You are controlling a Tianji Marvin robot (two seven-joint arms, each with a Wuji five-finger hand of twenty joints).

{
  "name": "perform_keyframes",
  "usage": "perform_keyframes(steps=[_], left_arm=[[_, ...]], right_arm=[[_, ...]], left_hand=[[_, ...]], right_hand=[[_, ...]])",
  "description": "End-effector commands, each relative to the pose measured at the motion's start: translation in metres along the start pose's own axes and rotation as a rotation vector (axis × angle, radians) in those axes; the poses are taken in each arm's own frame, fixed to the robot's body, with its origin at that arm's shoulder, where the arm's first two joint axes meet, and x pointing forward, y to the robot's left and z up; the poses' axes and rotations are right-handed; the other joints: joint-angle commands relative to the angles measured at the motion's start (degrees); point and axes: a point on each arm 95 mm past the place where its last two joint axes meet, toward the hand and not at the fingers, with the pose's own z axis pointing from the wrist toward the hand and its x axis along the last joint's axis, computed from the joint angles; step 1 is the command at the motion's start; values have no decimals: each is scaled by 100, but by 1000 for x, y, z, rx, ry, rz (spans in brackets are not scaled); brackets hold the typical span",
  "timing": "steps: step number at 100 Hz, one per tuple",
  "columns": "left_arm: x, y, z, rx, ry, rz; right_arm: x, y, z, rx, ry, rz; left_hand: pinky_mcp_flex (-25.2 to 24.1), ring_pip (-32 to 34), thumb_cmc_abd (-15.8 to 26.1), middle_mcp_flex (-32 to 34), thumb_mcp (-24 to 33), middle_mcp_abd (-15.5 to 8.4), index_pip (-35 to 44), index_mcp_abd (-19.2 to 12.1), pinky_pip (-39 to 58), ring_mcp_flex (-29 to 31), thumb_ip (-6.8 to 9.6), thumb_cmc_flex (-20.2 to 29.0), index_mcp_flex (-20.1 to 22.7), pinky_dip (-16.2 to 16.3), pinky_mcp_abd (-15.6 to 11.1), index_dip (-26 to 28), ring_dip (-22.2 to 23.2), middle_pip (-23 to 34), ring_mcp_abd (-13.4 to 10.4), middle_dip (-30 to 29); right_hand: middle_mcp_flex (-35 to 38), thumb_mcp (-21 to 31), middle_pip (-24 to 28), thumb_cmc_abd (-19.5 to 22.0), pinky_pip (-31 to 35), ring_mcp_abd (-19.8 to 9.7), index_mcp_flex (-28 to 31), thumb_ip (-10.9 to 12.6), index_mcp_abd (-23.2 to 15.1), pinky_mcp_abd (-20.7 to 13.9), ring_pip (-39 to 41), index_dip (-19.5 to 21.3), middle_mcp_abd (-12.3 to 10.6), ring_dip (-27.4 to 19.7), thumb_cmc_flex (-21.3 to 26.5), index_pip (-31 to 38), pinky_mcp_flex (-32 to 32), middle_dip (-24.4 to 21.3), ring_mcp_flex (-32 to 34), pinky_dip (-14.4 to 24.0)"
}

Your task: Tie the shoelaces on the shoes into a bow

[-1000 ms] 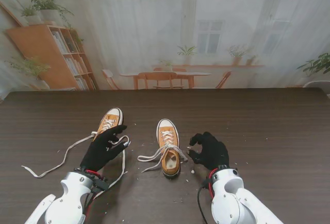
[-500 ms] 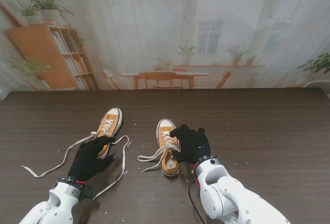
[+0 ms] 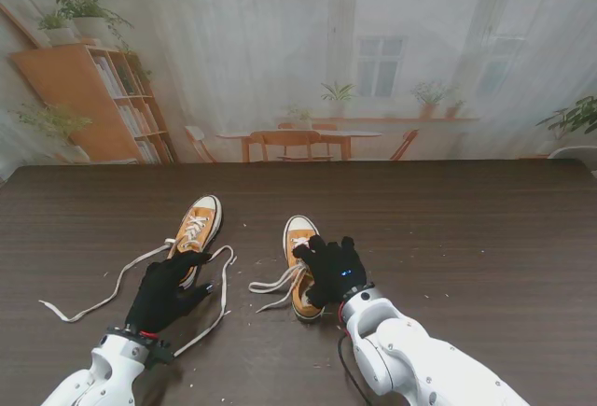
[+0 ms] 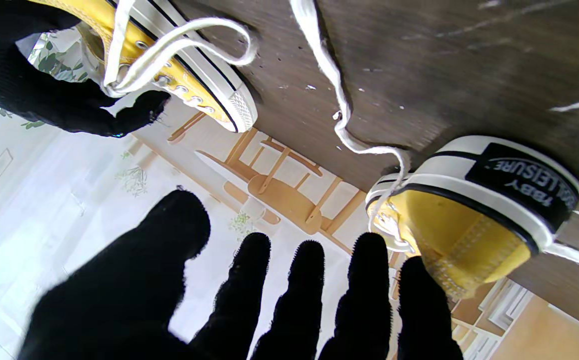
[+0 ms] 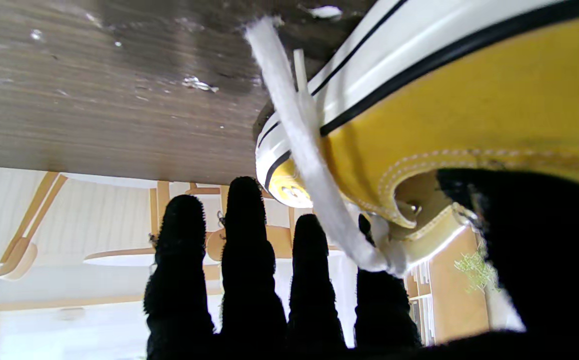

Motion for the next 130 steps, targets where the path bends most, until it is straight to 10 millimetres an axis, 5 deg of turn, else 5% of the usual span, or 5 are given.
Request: perform_keyframes(steps=[1, 50, 59, 75, 130], left_arm=[[2, 7, -5, -34, 4, -4], [1, 7, -6, -33, 10, 1], [2, 8, -6, -34, 9, -2], [3, 8, -5, -32, 9, -9], [16, 10, 7, -66, 37, -1]], right_arm=[[-4, -3, 6, -8, -3, -22], [-8, -6, 37, -187, 20, -20], [-9, -1, 39, -241, 22, 1], [-15, 12, 40, -346, 29, -3], [-110, 71, 64, -504, -109, -27]], left_hand=[[199, 2, 37, -36, 106, -142, 21, -109, 323, 2, -21, -179, 100, 30, 437, 29, -113, 57, -112, -133], [229, 42, 68, 2, 105, -127, 43, -93, 348, 37, -27, -166, 150, 26, 454, 23, -110, 86, -94, -119], [230, 47, 104, 19, 94, -132, 41, -100, 350, 42, -29, -182, 155, 24, 459, 22, -110, 92, -91, -117], [243, 60, 172, 38, 77, -111, 58, -87, 362, 62, -25, -176, 197, 23, 470, 27, -108, 97, -82, -113], [250, 69, 252, 35, -3, -119, 88, -101, 380, 69, 1, -167, 217, 8, 489, 45, -115, 94, -85, -111]], right_hand=[[-172, 261, 33, -309, -34, -10, -151, -41, -159, -29, -70, -130, -73, -95, 223, 91, 66, -50, 30, -71], [2307, 1029, 295, 254, 1649, -244, 1453, 203, -1665, 248, 1552, -90, -150, 345, 964, 747, 2597, 139, 3106, -44], [3723, 811, 535, 45, 2401, -363, 2685, -722, -1658, 373, 2352, -190, -189, 544, 1606, 1027, 3383, -39, 3947, -20], [4758, 904, 1209, 85, 3151, -574, 4185, -759, -1641, 436, 3983, -295, -388, 1109, 1692, 1998, 4178, 647, 4021, 117], [4785, 884, 1169, 124, 3253, -558, 4253, -775, -1680, 433, 4132, 38, -391, 1038, 1633, 1792, 4187, 852, 4008, 177]])
